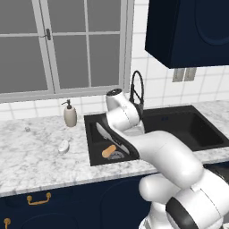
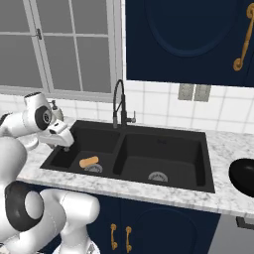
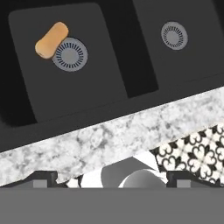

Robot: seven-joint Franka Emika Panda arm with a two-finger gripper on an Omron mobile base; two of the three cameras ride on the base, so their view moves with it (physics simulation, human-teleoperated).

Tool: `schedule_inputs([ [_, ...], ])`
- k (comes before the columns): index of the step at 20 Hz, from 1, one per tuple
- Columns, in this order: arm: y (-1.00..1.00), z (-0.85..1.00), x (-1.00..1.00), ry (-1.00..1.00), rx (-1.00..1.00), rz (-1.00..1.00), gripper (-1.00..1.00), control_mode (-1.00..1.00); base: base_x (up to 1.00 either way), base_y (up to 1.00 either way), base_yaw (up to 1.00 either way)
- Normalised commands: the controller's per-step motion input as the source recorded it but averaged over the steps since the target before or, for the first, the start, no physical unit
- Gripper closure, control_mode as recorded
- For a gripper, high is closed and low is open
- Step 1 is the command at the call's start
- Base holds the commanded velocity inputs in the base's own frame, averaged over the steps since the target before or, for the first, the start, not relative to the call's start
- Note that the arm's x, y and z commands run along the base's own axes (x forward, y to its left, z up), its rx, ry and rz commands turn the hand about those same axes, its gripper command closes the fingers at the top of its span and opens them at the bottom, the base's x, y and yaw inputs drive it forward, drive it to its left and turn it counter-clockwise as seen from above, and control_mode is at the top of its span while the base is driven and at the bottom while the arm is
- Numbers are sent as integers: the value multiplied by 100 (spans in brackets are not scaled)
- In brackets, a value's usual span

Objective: Pick the squash from the sink and place it in the bowl. Then pick the bowl and place it in the microwave. Then close the microwave door and press the start button.

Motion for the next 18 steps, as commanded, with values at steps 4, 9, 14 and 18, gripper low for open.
schedule_inputs([
  [4, 0, -43, 28, 11, 1, -9, -100, -100, 0, 0, 0],
  [9, 0, -48, 27, 6, 4, -5, -100, -100, 0, 0, 0],
  [14, -1, -47, 50, 0, 9, 0, -100, -100, 0, 0, 0],
  [18, 0, -35, 48, 1, 7, 0, -100, -100, 0, 0, 0],
])
